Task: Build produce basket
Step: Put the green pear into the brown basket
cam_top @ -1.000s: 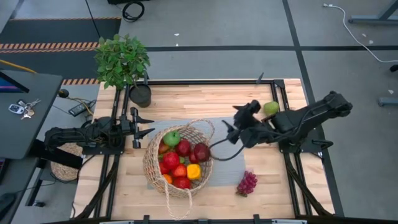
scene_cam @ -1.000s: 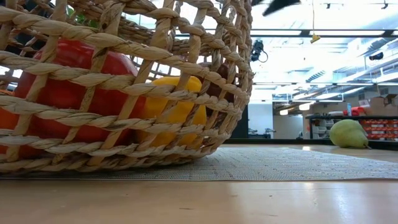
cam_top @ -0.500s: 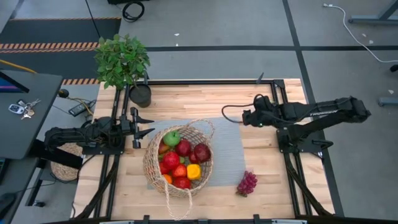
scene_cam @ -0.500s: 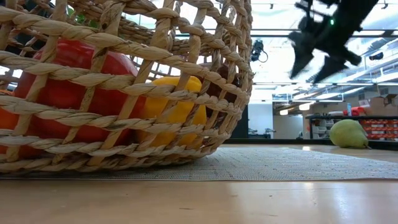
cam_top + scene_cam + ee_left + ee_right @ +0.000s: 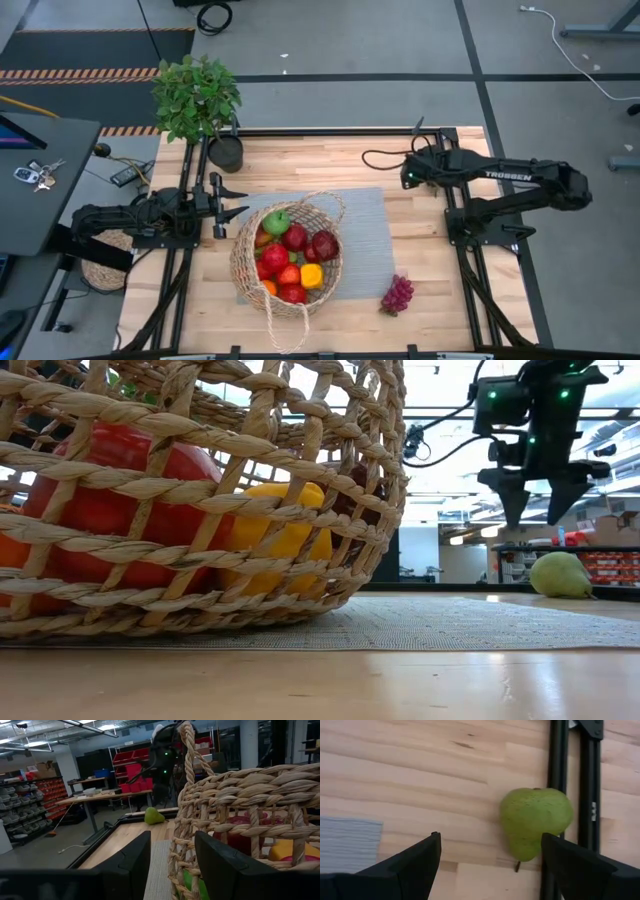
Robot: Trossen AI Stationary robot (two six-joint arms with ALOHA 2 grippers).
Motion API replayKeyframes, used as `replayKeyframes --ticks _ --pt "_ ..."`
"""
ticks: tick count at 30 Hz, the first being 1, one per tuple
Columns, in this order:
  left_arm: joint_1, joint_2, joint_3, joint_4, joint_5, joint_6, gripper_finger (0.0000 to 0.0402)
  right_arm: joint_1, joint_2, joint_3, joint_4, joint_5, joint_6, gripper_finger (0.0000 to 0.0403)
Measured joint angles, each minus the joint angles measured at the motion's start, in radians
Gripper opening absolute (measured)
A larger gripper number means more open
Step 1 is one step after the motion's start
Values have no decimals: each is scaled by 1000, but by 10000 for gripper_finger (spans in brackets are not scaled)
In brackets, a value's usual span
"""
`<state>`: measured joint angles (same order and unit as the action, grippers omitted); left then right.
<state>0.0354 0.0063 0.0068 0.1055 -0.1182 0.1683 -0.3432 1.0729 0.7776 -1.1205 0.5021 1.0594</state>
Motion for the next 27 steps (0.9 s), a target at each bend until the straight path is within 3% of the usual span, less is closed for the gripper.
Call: replayKeyframes --ticks 13,19,27 --pt "0 0 0 0 0 0 160 -205 59 1 -35 -49 -200 347" --pt "0 0 0 0 0 0 160 -291 161 1 1 -19 -332 348" --pt "0 0 0 0 0 0 160 -316 300 1 53 11 -435 373"
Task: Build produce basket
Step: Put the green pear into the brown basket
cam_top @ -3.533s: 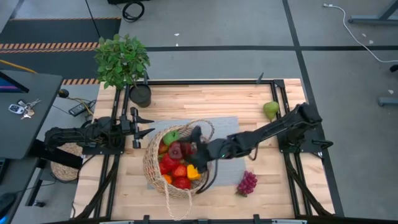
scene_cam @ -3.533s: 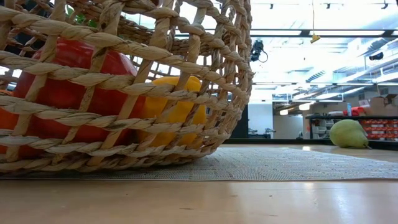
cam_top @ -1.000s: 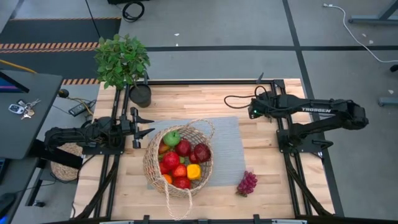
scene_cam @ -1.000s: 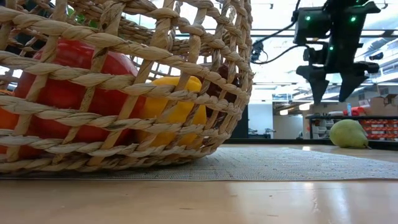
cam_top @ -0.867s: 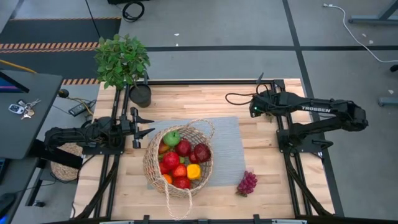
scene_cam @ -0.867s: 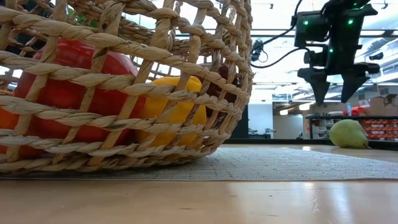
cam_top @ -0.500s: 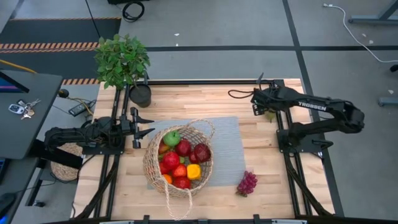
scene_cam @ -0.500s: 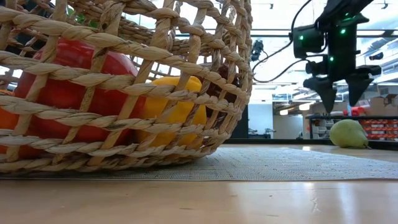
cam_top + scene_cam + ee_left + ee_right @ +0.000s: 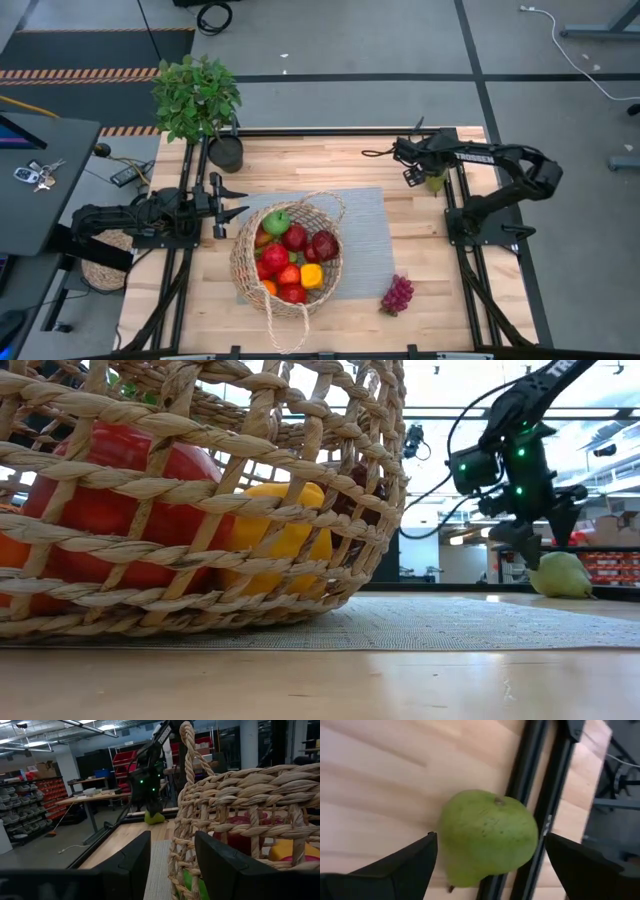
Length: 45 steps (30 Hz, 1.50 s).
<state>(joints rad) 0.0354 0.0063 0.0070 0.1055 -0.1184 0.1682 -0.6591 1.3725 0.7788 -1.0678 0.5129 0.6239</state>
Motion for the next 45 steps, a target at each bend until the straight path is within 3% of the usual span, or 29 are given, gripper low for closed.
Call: replayKeyframes --ticks 4,18,28,33,36,45 --pt "0 0 0 0 0 0 160 -22 30 1 2 36 8 385" --pt "0 0 0 0 0 0 160 -67 130 4 51 14 -2 378" --pt "0 0 0 0 0 0 160 -50 59 -5 35 -13 -39 351" --pt "0 0 0 0 0 0 160 -30 19 -5 38 -99 -60 349" --pt "0 0 0 0 0 0 160 15 -21 -3 45 -174 -62 348" --pt "0 0 0 0 0 0 160 205 -211 69 90 -242 -2 348"
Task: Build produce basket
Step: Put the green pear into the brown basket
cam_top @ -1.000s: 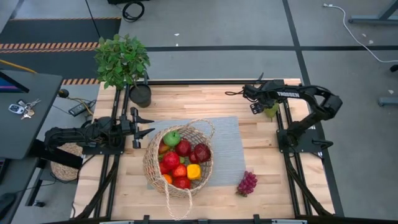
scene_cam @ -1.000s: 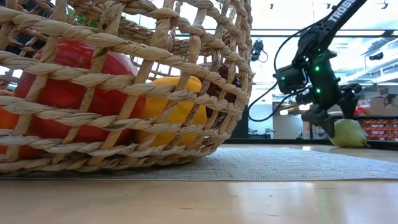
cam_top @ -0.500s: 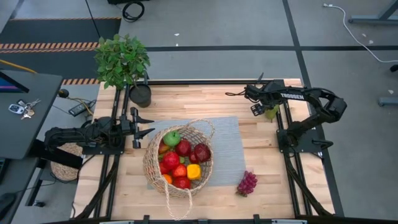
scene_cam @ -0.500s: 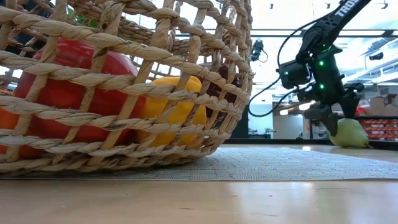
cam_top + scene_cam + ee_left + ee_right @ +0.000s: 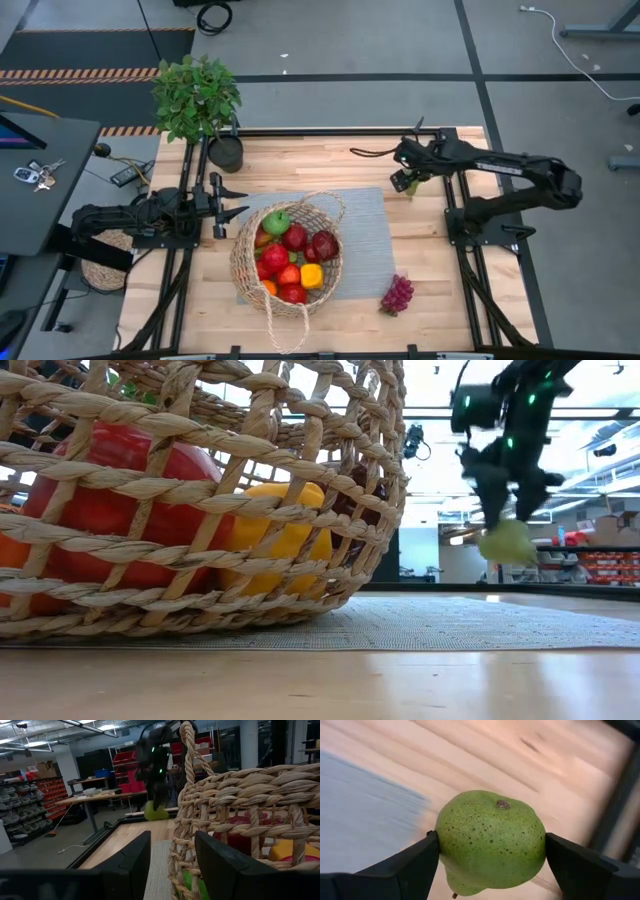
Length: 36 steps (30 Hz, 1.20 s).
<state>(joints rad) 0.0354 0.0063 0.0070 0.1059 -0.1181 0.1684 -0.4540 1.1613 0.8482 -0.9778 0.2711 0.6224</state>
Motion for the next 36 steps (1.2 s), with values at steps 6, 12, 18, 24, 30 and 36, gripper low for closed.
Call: replayKeyframes --ticks 6,12,18,24,30,36 --pt "0 0 0 0 0 0 160 139 -141 5 258 -37 7 348" --pt "0 0 0 0 0 0 160 302 -205 5 504 22 -21 348" --pt "0 0 0 0 0 0 160 470 -193 5 773 89 -113 348" --pt "0 0 0 0 0 0 160 603 -148 7 1076 204 -279 348" --pt "0 0 0 0 0 0 160 688 -85 7 1332 241 -456 348" --pt "0 0 0 0 0 0 160 779 -17 7 1513 282 -659 348"
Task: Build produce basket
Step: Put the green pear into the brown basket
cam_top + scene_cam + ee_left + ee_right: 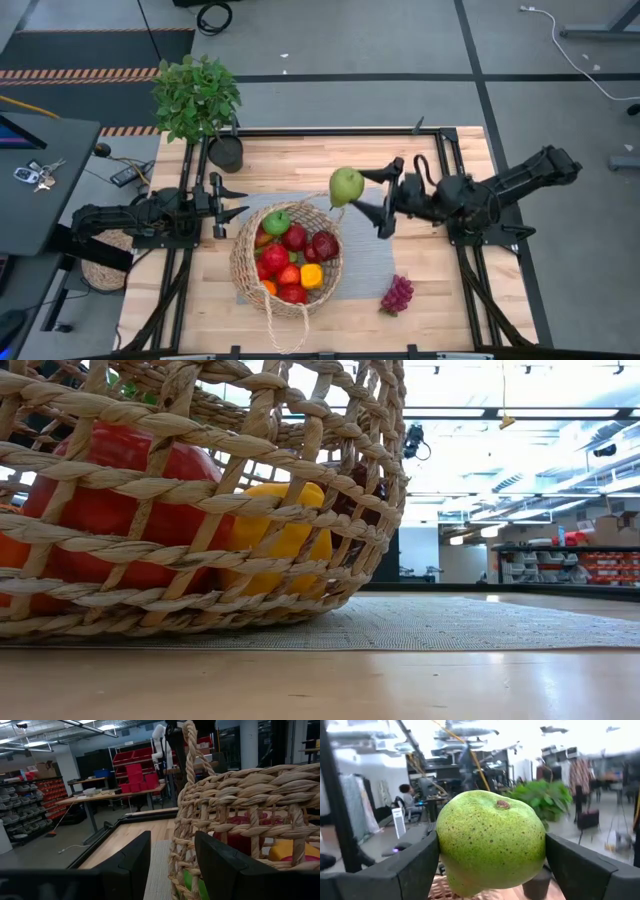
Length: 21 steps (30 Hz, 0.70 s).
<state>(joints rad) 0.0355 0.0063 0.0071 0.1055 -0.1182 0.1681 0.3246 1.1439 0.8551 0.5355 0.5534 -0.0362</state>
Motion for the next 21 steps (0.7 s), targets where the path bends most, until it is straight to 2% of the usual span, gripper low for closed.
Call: replayKeyframes --ticks 3,7,16,21 --pt "0 0 0 0 0 0 160 56 47 9 49 51 -119 348" --pt "0 0 0 0 0 0 160 119 125 87 47 145 -248 348" --pt "0 0 0 0 0 0 160 207 406 421 -238 348 -495 348" --pt "0 0 0 0 0 0 160 227 559 563 -253 462 -759 348"
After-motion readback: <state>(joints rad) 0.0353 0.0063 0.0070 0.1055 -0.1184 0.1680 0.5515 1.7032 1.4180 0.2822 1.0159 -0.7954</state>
